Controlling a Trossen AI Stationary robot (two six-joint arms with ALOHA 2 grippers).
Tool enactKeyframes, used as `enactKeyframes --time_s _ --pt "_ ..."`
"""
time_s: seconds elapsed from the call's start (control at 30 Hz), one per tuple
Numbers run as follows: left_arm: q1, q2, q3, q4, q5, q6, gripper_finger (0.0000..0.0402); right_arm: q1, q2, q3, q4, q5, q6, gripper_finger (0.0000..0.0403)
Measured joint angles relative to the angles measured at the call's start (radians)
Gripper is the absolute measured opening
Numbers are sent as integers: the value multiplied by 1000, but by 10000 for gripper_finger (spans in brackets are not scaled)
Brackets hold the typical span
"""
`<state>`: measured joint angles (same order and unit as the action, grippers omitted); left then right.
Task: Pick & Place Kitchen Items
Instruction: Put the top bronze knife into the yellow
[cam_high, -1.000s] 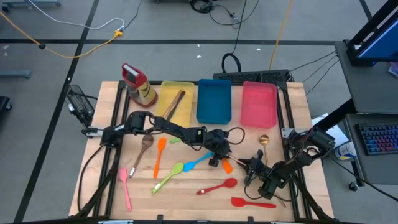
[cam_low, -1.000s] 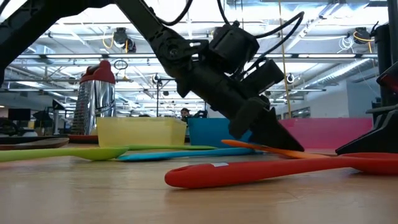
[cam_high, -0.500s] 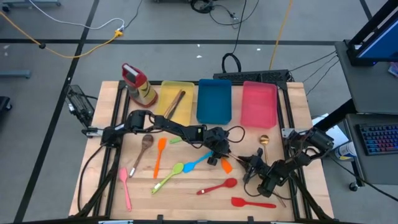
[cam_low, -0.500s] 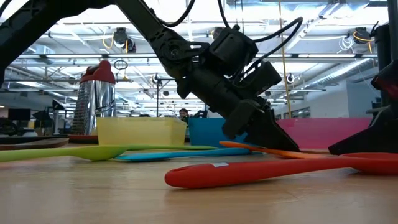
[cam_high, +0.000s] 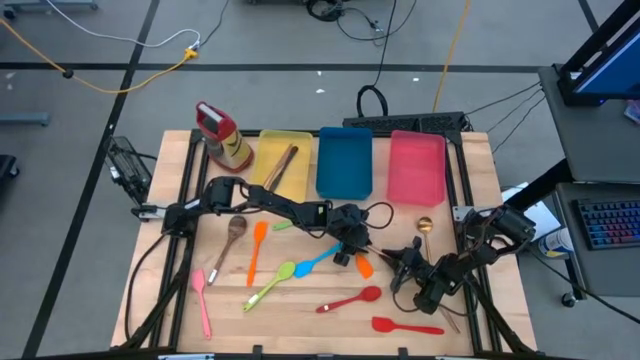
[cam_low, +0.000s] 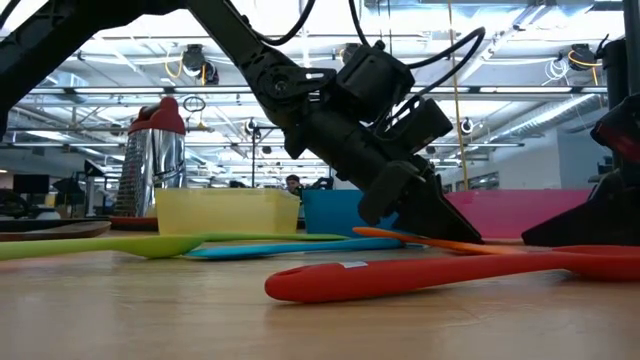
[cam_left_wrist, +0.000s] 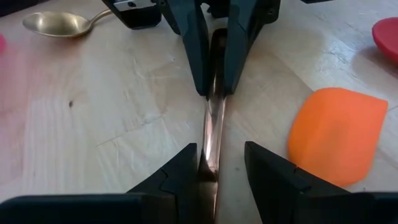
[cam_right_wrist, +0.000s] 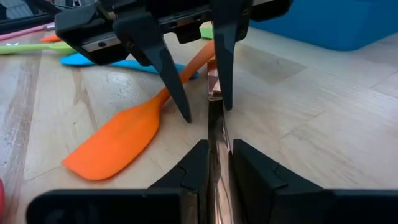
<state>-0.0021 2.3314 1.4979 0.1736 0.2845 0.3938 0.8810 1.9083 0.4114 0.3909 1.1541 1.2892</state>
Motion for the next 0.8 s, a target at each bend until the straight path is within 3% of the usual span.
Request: enactKeyframes --time_s 0.8 --pt "14 4 -2 47 -39 42 136 -52 2 -1 219 -10 -165 54"
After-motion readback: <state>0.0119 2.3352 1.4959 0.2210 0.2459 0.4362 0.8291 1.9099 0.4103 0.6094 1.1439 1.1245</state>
